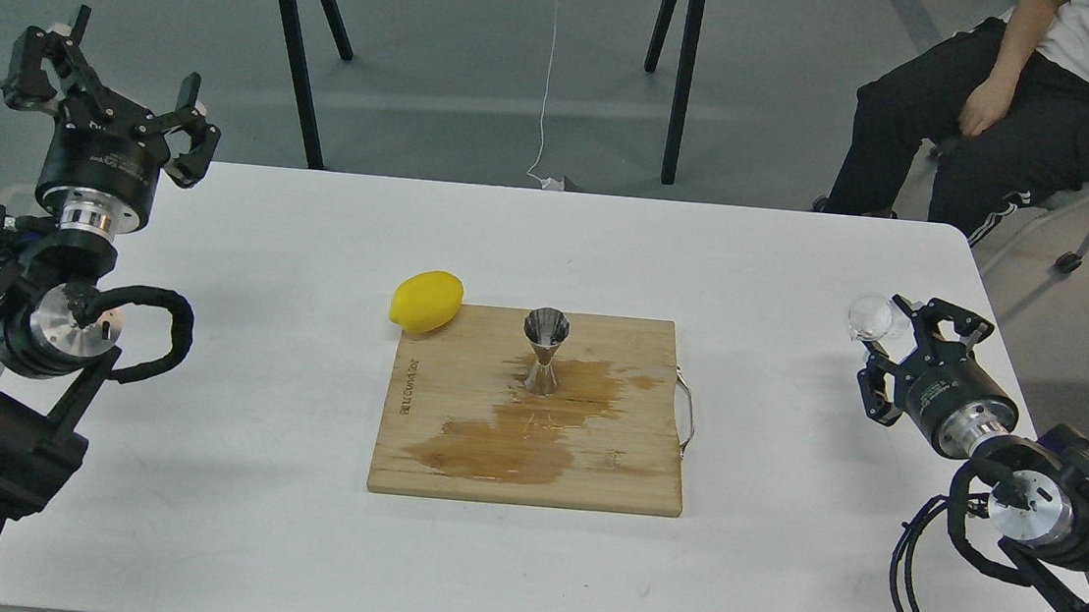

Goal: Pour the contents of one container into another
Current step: 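Carry the glass cup back toward its original spot with the right gripper, then lower the glass cup onto the table and open the right gripper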

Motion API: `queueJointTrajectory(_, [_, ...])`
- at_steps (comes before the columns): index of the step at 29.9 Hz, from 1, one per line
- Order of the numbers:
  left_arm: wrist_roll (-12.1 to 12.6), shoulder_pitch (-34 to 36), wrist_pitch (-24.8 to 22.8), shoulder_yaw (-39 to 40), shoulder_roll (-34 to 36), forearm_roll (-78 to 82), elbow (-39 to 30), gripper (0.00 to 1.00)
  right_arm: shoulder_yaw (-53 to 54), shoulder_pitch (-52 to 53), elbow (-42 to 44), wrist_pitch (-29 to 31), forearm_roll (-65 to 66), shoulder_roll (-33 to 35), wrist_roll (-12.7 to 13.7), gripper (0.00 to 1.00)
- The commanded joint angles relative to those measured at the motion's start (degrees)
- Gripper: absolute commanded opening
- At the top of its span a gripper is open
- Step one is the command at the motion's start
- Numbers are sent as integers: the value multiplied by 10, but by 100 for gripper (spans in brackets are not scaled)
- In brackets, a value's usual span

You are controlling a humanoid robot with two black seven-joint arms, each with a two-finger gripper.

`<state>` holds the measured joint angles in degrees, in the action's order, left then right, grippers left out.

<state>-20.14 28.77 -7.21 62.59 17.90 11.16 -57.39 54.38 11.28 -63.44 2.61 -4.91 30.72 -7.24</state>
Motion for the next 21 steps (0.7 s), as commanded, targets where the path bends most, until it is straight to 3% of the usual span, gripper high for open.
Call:
queueJointTrajectory(1, [0,-2,-1,-3,2,0,0,100,1,-2,54,70,-110,0,35,43])
queueJointTrajectory(7, [2,-1,-1,-7,4,0,2,100,2,-6,153,164,-220,-24,102,45])
queueJointTrajectory(11, [2,-1,1,-8,-1,2,2,100,13,-6,201,197,-228,-65,111,45])
queueJointTrajectory(21, [1,-1,1,-7,6,3,2,100,86,-5,250,197,-228,-117,147,46])
